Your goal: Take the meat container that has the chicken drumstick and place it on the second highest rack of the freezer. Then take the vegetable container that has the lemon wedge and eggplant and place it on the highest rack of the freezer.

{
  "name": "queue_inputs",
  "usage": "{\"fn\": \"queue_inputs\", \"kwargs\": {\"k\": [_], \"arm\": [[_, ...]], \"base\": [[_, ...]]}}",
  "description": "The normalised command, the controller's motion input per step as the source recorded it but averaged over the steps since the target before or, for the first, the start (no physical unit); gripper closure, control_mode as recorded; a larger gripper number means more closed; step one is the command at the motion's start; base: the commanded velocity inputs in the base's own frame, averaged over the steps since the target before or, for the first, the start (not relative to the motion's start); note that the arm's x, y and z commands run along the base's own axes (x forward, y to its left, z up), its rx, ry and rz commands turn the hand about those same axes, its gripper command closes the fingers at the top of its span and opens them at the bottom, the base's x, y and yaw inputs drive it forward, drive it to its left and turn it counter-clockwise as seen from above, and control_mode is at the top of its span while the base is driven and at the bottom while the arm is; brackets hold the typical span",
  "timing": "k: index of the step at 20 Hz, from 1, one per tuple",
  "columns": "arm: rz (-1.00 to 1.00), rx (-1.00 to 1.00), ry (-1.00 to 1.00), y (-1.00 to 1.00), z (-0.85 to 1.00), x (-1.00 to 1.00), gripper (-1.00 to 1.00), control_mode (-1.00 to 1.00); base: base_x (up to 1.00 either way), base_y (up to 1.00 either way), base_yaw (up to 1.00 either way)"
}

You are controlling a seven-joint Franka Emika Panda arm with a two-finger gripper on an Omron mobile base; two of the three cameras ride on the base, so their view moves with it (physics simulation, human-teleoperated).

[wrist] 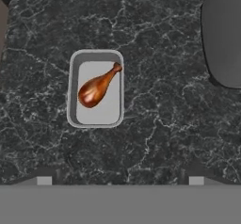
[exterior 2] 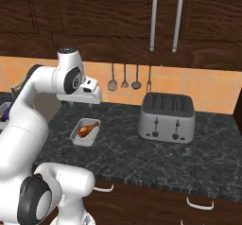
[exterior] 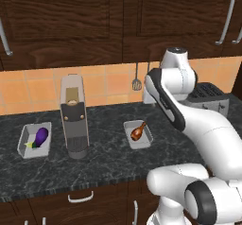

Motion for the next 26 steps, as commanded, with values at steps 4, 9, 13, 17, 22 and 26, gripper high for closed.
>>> {"fn": "queue_inputs", "kwargs": {"k": [4,9,13,17,22,26], "arm": [[-0.08,0.0,0.07,0.0,-0.41,0.02,-1.0,-1.0],[-0.13,0.01,0.05,0.0,-0.28,0.17,-1.0,-1.0],[-0.22,0.06,0.02,0.0,-0.38,0.28,-1.0,-1.0],[-0.3,0.12,0.01,0.0,-0.6,0.08,-1.0,-1.0],[-0.41,0.09,0.06,0.07,-0.62,-0.05,-1.0,-1.0],[-0.43,0.0,0.08,0.06,-0.52,-0.01,-1.0,-1.0]], "base": [[0.0,0.0,0.0],[0.0,0.0,0.0],[0.0,0.0,0.0],[0.0,0.0,0.0],[0.0,0.0,0.0],[0.0,0.0,0.0]]}}
